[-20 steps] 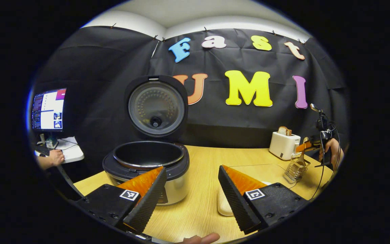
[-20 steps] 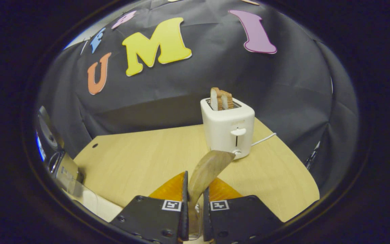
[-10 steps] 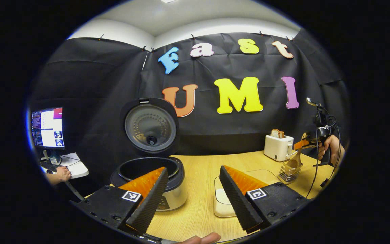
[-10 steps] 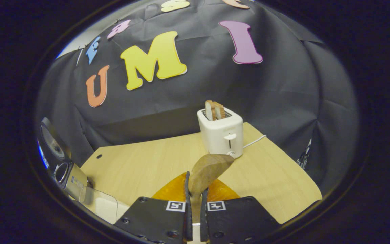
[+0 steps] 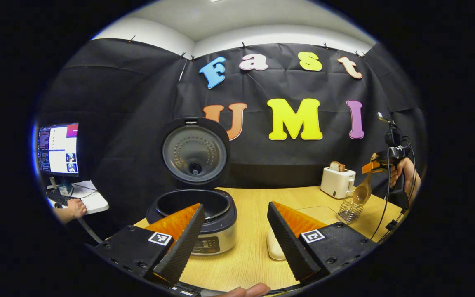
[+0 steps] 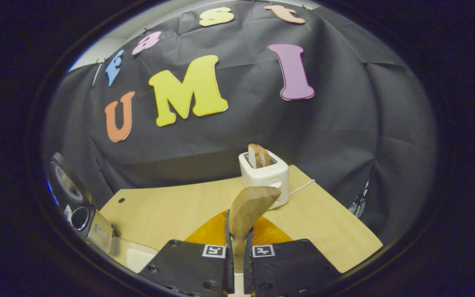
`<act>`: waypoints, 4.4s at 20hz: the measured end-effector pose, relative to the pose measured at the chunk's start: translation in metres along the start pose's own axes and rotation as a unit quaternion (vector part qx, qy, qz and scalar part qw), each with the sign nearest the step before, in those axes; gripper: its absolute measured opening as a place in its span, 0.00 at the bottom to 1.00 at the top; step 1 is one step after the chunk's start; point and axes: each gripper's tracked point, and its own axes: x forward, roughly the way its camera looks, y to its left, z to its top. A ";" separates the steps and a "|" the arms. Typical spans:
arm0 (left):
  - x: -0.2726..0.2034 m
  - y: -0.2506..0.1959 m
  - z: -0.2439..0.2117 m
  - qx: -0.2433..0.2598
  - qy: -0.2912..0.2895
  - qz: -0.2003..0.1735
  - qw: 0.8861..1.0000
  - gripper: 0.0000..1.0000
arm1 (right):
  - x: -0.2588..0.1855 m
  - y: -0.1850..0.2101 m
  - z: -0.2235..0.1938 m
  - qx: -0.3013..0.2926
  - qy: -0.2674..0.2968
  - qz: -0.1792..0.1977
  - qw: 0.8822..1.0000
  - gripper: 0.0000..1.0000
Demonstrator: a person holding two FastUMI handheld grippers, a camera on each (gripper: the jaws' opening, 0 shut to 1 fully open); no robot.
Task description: Close the left gripper, press the button to open the rice cooker; take a wooden spoon from the chopstick holder with the right hand, scoop a spoonful of rice and pour it into the rice cooker, then put the wooden spoon back into the chopstick holder.
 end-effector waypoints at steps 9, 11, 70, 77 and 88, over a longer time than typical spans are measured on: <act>-0.009 0.004 0.003 -0.023 -0.004 -0.039 0.999 0.97 | -0.041 0.056 0.007 -0.002 -0.008 0.038 0.999 0.08; -0.006 0.007 -0.002 -0.015 0.004 -0.038 0.999 0.98 | -0.050 0.077 0.011 -0.019 -0.019 0.043 0.999 0.07; -0.005 -0.002 -0.004 -0.030 0.019 -0.064 0.997 1.00 | -0.033 0.220 -0.192 0.329 0.115 0.132 0.928 0.09; 0.001 0.002 -0.010 -0.034 0.029 -0.052 0.998 1.00 | -0.033 0.207 -0.193 0.409 0.125 0.149 0.891 0.09; 0.006 0.018 -0.020 -0.011 0.042 -0.021 0.999 1.00 | -0.052 0.177 -0.145 0.507 0.063 0.168 0.843 0.08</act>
